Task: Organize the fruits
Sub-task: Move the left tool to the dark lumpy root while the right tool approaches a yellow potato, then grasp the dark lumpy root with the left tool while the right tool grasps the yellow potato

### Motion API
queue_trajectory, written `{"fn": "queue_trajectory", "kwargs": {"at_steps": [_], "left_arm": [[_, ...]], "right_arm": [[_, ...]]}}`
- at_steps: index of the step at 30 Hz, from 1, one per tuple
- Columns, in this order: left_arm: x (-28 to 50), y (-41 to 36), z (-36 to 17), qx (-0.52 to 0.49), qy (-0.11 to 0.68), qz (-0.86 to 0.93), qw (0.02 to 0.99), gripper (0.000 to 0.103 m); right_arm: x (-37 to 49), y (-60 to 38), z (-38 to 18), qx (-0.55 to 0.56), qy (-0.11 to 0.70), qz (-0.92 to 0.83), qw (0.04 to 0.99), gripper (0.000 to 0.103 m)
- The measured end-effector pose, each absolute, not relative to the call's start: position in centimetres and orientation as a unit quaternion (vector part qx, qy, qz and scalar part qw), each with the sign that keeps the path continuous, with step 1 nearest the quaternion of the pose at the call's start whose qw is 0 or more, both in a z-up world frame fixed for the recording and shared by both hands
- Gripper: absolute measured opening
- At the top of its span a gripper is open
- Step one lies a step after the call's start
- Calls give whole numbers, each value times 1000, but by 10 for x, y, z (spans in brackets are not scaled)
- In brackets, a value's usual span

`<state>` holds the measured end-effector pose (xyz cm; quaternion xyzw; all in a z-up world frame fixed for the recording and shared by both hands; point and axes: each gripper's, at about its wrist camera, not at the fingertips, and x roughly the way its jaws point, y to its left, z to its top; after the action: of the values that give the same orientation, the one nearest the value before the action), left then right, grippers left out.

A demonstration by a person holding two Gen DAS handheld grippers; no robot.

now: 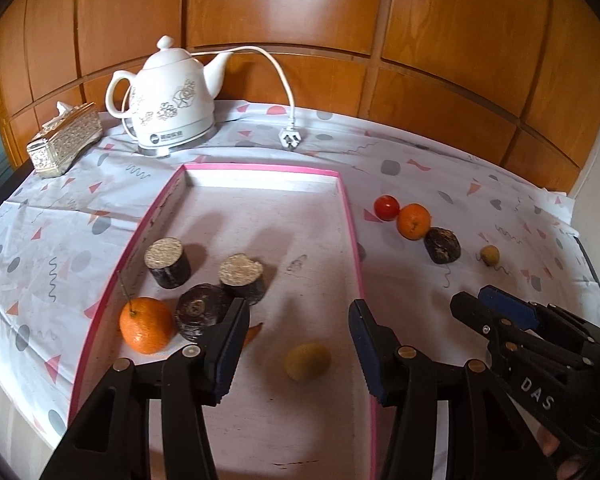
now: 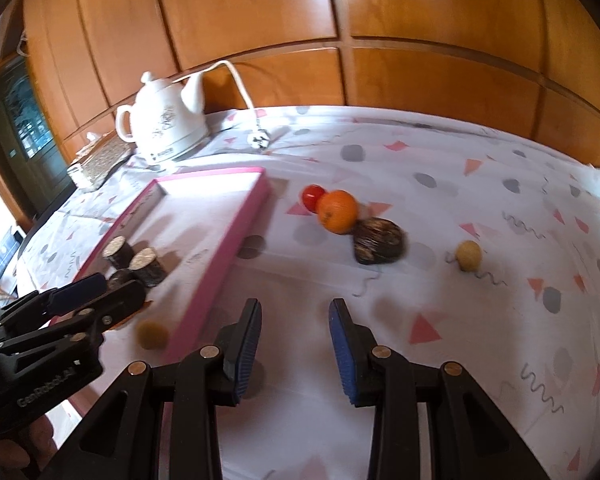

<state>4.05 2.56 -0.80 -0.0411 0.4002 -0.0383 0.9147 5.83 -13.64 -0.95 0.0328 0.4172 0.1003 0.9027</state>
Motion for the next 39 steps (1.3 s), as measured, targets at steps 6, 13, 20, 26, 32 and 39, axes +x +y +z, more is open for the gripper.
{"fn": "queue_trajectory", "kwargs": {"at_steps": [6,13,20,26,32,39], "left_arm": [[42,16,-7,-38,401,-51,914,52],[49,-2,-5,-32,404,-69,911,52],[54,-21,-8,-19,407,-84,909,52],[62,-38,-14,-20,418,-100,903,52],[73,-54,-17,-19,423,-114,899,52],[88,-70,-24,-22,430,-123,894,52]], "right_arm": [[60,-156,-16,43,425,71,902,35],[64,-173,-23,53,431,51,899,35],[66,-185,-31,62,439,38,896,35],[71,-202,-35,68,441,19,895,35],[83,-225,-35,69,437,-7,897,35],[109,-243,-41,65,441,-26,895,35]]}}
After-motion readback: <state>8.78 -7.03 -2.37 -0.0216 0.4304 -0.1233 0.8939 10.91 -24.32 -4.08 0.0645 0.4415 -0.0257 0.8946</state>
